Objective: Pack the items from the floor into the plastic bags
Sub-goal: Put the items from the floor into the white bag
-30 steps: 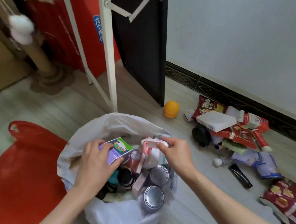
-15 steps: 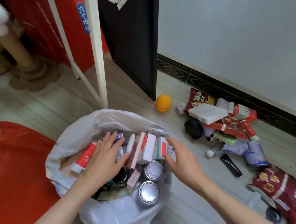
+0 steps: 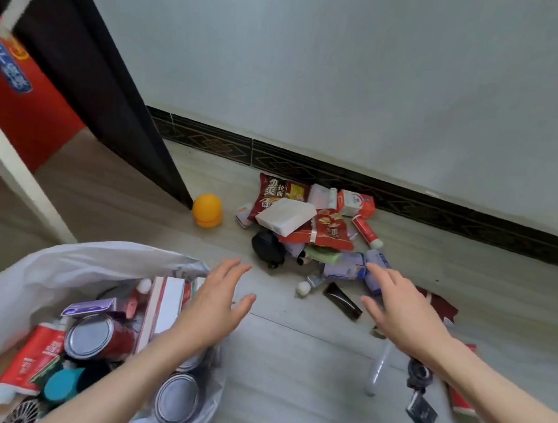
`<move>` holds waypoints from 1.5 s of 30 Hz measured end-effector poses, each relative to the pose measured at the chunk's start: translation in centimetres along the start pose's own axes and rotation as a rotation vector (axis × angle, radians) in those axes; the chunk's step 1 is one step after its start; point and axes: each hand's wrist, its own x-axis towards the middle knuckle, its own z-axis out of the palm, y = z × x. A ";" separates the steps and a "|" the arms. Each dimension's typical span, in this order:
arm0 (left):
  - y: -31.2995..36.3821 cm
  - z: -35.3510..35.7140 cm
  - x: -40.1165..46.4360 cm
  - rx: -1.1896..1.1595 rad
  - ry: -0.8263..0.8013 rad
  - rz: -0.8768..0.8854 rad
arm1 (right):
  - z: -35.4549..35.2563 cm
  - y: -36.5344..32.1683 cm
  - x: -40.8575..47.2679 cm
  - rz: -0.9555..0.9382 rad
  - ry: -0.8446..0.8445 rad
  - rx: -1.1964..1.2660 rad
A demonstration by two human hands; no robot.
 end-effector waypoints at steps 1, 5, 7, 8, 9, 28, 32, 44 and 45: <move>-0.1 0.7 1.2 -0.024 0.000 -0.042 | 0.5 0.6 0.9 0.019 -0.006 0.006; -1.2 2.5 6.7 0.019 0.113 0.002 | 2.7 1.7 5.7 -0.150 0.107 -0.114; -1.3 3.0 9.2 0.039 0.150 0.058 | 3.7 1.5 8.1 -0.211 0.170 -0.122; -1.2 3.3 10.4 0.050 0.157 0.079 | 4.0 1.2 9.4 -0.217 0.174 -0.120; -0.9 3.7 11.6 0.065 0.154 0.089 | 4.5 0.9 10.5 -0.213 0.173 -0.120; 2.3 -5.7 14.1 0.112 0.475 0.140 | -1.4 -2.5 15.5 -0.166 0.289 -0.244; 2.8 -9.6 9.3 0.089 0.510 0.149 | -5.3 -5.1 12.3 -0.204 0.359 -0.202; -2.2 -14.8 -11.6 0.020 0.588 -0.190 | -7.8 -18.5 -0.7 -0.320 0.186 -0.029; -3.0 -14.7 -12.9 0.002 0.597 -0.232 | -7.5 -19.5 -1.4 -0.320 0.161 -0.004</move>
